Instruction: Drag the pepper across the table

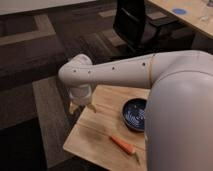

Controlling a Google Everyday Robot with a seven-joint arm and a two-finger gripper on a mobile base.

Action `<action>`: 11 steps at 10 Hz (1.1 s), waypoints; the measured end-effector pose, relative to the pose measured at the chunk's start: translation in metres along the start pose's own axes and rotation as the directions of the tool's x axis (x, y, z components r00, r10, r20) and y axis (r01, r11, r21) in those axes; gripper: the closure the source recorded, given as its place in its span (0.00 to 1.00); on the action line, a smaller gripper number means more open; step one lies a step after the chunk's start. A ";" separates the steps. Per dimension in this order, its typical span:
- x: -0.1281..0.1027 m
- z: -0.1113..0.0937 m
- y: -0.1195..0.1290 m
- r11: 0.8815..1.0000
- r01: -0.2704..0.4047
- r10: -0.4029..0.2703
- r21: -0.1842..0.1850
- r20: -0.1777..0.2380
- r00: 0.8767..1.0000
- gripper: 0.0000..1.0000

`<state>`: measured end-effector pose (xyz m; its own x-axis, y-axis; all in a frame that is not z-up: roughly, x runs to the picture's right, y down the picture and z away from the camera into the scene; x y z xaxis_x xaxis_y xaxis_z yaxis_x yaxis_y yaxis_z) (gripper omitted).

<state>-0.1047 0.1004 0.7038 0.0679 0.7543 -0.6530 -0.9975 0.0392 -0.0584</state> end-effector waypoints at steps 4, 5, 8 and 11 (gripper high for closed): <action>0.010 -0.006 -0.030 0.999 -0.046 0.046 0.015 0.001 0.999 0.35; 0.017 -0.008 -0.045 0.999 -0.049 0.049 0.021 -0.003 0.999 0.35; 0.050 -0.008 -0.113 0.994 -0.105 0.105 0.032 -0.009 0.994 0.35; 0.085 -0.019 -0.183 0.978 -0.195 0.197 0.070 -0.013 0.980 0.35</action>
<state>0.0840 0.1450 0.6453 -0.1293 0.7390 -0.6612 -0.9904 -0.0630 0.1232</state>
